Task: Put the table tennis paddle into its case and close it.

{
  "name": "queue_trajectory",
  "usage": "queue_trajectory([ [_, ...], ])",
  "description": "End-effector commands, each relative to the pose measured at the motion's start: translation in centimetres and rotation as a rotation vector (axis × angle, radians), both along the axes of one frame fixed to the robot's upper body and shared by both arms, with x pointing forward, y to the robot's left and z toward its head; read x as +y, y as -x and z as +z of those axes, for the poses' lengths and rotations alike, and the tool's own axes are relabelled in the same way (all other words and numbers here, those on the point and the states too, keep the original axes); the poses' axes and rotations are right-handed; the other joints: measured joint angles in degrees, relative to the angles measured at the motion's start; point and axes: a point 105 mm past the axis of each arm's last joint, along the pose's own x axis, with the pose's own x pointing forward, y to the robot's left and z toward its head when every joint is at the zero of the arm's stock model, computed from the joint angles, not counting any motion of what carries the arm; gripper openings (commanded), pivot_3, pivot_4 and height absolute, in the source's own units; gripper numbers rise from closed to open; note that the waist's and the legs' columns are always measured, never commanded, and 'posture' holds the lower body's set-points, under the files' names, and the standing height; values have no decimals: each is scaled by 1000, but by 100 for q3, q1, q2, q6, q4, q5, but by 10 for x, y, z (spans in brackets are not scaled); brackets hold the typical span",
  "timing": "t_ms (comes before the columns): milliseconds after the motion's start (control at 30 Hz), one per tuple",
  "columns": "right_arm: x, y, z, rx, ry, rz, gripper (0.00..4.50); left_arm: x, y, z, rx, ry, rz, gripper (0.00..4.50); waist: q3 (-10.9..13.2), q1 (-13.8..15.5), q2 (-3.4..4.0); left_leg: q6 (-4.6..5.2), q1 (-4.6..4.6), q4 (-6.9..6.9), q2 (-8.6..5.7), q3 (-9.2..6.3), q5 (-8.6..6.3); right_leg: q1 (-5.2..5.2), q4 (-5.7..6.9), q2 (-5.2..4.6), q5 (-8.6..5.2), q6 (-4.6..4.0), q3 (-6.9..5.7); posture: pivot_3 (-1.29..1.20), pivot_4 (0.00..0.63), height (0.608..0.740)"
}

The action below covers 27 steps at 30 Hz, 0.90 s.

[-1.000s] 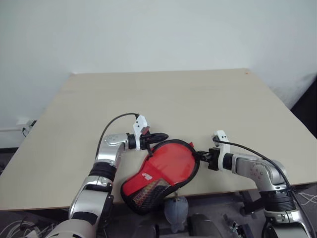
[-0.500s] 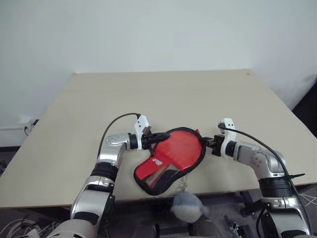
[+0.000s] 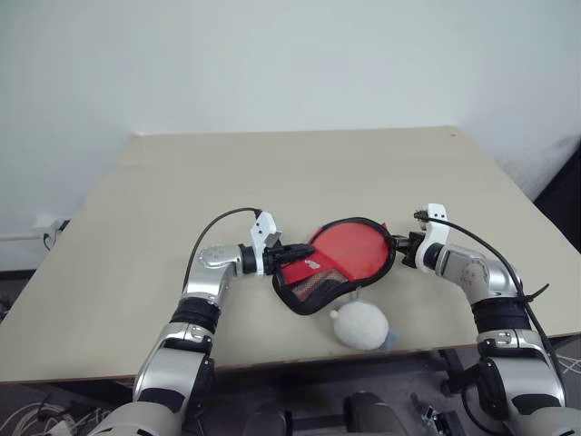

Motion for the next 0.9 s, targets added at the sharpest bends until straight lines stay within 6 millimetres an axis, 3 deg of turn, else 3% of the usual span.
queue_trajectory([
  [33, -2, -12, 26, -104, 7, -1, 22, -5, -2, 17, -62, 26, -17, 0, -2, 1, 3, 0, 2, 0, 0, -1, 0, 2, 1, 0, 0, 0, 0, 0, 0, 740],
  [400, -3, -2, 15, -113, 151, 50, 22, -10, -2, 19, -65, 29, -32, 0, -3, 1, 7, 0, 4, 3, -1, -2, 0, 6, 2, 0, 1, 2, 0, 0, 0, 740],
  [500, -3, 1, 14, -105, 146, 48, 638, -12, -2, 19, -65, 30, -38, 0, -3, 0, 7, 0, 4, 4, -1, -3, 0, 9, 1, 0, 1, 2, -1, 0, 0, 740],
  [900, -6, 2, 25, -157, 168, 51, 3784, -15, -2, 18, -63, 31, -46, 0, -2, -50, 10, 0, 65, 1, -1, 1, 0, 64, 3, 1, 0, 2, 2, 0, 0, 740],
])
